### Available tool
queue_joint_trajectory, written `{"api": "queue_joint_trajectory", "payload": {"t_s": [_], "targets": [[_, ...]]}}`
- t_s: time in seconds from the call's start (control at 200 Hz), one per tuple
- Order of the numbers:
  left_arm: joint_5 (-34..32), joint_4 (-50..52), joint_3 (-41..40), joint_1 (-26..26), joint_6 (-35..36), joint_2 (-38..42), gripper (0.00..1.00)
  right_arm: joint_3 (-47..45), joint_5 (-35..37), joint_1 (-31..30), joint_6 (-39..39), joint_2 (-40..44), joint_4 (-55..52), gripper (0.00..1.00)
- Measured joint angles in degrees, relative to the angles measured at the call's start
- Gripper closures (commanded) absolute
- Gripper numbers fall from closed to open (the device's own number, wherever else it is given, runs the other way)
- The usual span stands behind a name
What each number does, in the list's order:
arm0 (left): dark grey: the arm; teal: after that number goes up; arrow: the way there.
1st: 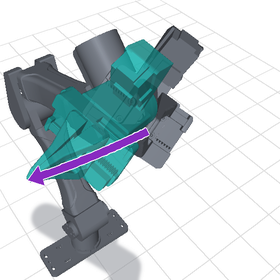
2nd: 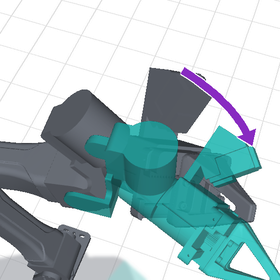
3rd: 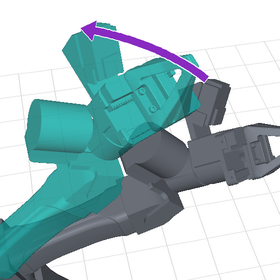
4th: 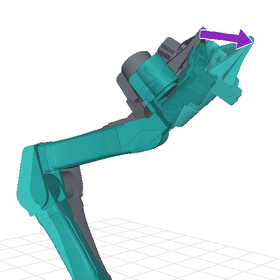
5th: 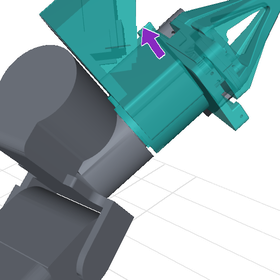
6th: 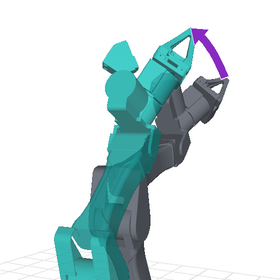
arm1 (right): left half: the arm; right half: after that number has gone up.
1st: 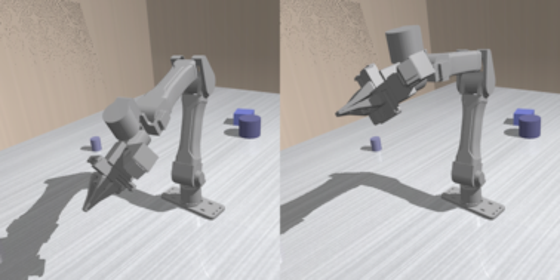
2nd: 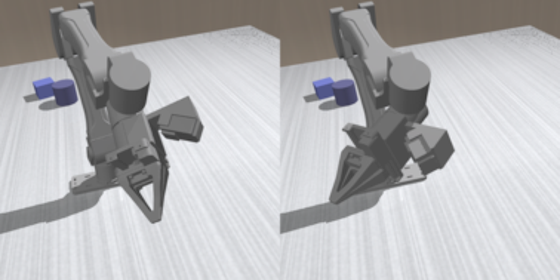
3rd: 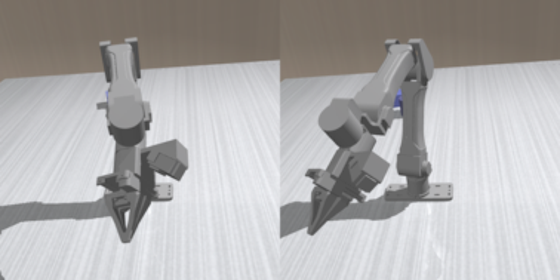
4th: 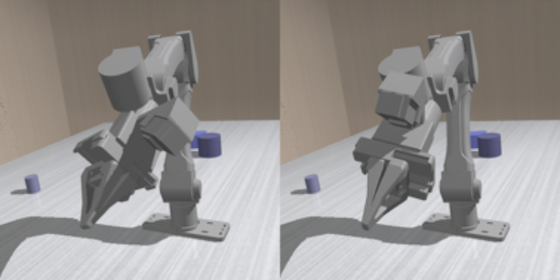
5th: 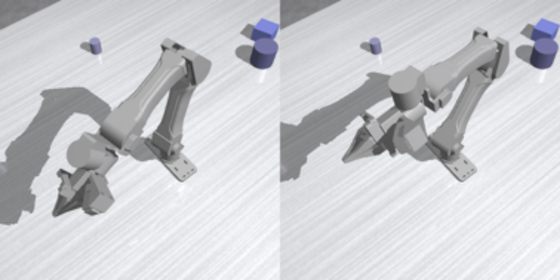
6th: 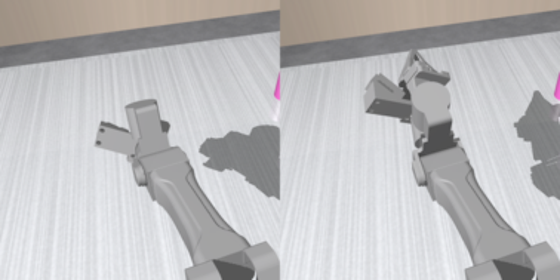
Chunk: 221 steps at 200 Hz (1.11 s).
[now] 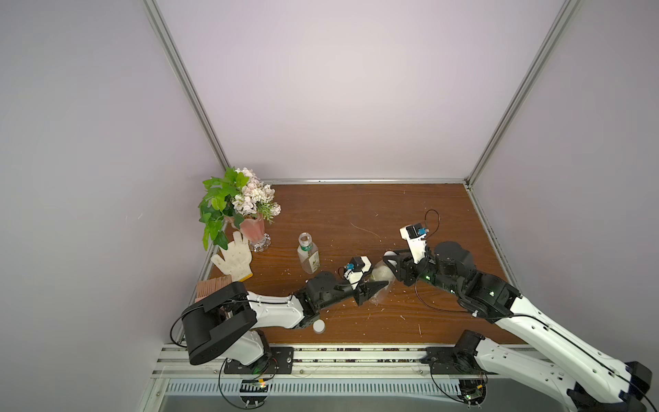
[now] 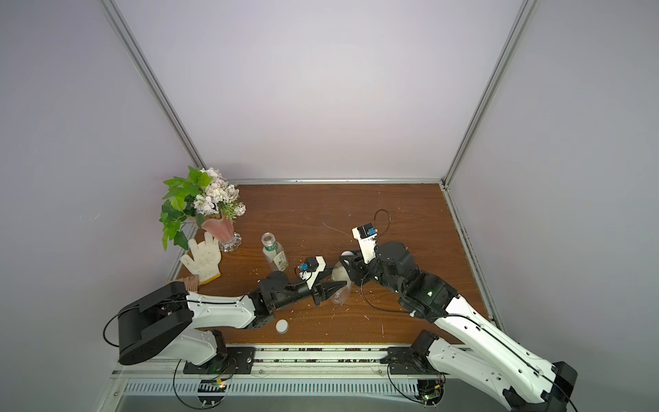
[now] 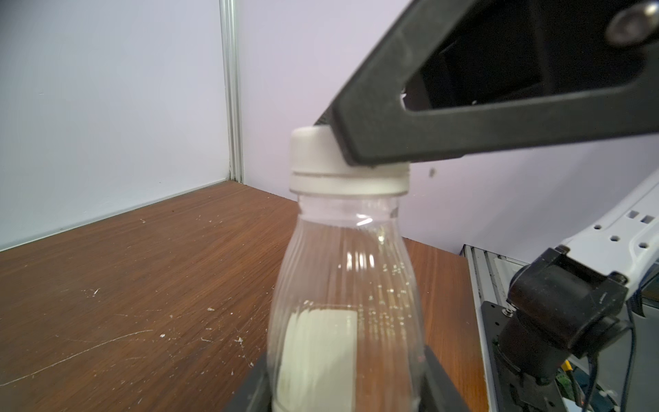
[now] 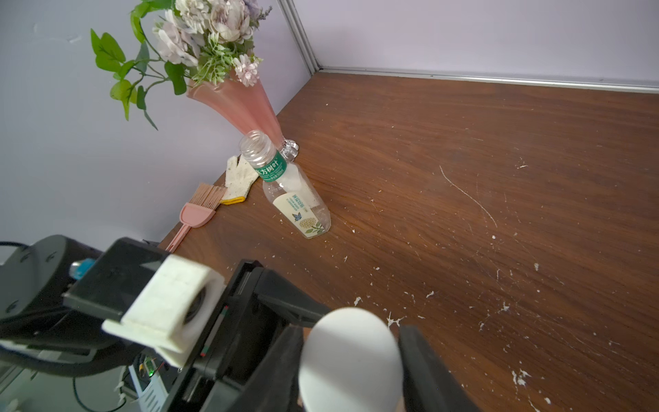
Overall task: Screw on the bottle caps
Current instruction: Screw the bottle cap onto the plastic bottle.
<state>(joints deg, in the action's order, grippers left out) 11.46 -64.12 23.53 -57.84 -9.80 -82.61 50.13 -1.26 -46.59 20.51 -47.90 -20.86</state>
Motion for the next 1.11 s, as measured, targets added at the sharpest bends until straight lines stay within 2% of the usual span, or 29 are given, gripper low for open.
{"api": "queue_joint_trajectory", "payload": {"t_s": [0.115,0.28,0.51,0.661,0.796,0.911,1.106], "targets": [[3.6,-0.3,0.0,0.0,0.0,0.4,0.52,0.0,-5.6,1.9,-3.2,1.2,-0.4,0.31],[8.1,-0.5,0.0,0.0,-0.1,1.3,0.52,-0.6,-11.6,3.8,-4.6,2.8,0.4,0.33],[10.5,-0.5,0.0,0.0,-0.2,1.3,0.52,-0.9,-14.4,4.3,-5.2,3.2,0.5,0.55],[10.4,-0.4,0.0,0.0,-0.5,1.3,0.52,-1.1,-14.7,4.3,-5.3,3.1,0.6,0.62],[9.5,-0.2,0.0,0.0,-0.5,1.3,0.52,-1.5,-14.4,4.3,-5.1,3.1,1.2,0.74],[8.3,0.2,0.0,0.0,-0.9,1.2,0.52,-1.9,-12.4,4.3,-4.0,2.3,2.0,0.87],[3.0,1.2,0.0,-0.9,-0.9,0.2,0.53,-3.4,-3.7,1.9,2.2,1.0,3.9,0.97]]}}
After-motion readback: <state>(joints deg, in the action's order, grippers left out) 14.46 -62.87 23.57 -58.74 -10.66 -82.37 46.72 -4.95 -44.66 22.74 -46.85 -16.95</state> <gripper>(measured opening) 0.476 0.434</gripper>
